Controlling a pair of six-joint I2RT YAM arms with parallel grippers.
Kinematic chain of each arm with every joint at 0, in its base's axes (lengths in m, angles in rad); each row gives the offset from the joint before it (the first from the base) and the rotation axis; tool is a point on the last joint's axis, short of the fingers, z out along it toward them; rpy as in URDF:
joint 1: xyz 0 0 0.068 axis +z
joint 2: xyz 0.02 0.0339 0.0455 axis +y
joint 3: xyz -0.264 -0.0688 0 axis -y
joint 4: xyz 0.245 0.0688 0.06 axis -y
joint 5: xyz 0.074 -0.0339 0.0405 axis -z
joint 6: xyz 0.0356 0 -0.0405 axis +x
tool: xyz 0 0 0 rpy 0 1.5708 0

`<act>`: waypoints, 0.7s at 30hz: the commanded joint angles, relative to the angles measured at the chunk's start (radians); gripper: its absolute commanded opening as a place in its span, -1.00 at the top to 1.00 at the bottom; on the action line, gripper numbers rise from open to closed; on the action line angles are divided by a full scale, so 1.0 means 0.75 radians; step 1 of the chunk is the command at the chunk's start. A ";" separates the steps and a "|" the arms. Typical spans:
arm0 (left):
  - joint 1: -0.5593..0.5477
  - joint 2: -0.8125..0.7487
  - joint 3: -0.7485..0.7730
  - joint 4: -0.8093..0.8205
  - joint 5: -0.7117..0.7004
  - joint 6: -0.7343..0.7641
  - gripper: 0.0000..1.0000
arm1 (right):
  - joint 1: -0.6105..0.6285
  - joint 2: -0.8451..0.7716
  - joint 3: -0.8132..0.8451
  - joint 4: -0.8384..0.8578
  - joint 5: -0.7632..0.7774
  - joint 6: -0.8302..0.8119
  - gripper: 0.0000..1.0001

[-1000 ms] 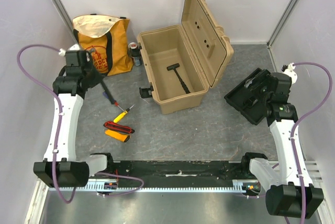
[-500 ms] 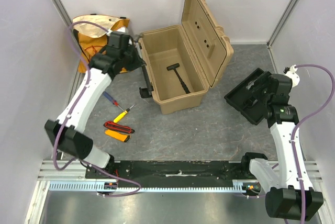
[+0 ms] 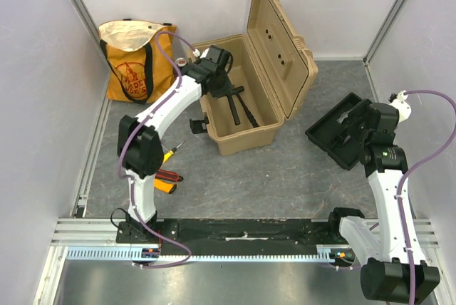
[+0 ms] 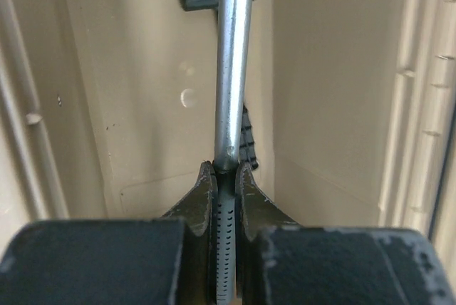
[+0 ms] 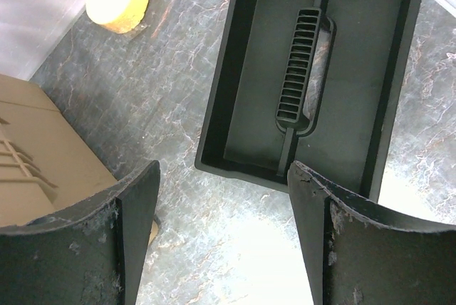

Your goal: Pack the tool kit

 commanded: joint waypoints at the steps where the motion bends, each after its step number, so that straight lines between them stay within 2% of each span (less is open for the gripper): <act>1: -0.019 0.110 0.072 0.027 -0.155 -0.135 0.96 | -0.001 0.009 0.012 0.016 0.072 0.009 -0.58; 12: -0.025 0.349 0.121 -0.024 -0.235 -0.037 0.95 | -0.001 0.063 -0.025 0.030 0.136 0.017 -0.59; 21: -0.025 0.401 0.130 -0.076 -0.272 -0.052 0.05 | -0.001 0.089 -0.033 0.033 0.197 -0.001 -0.59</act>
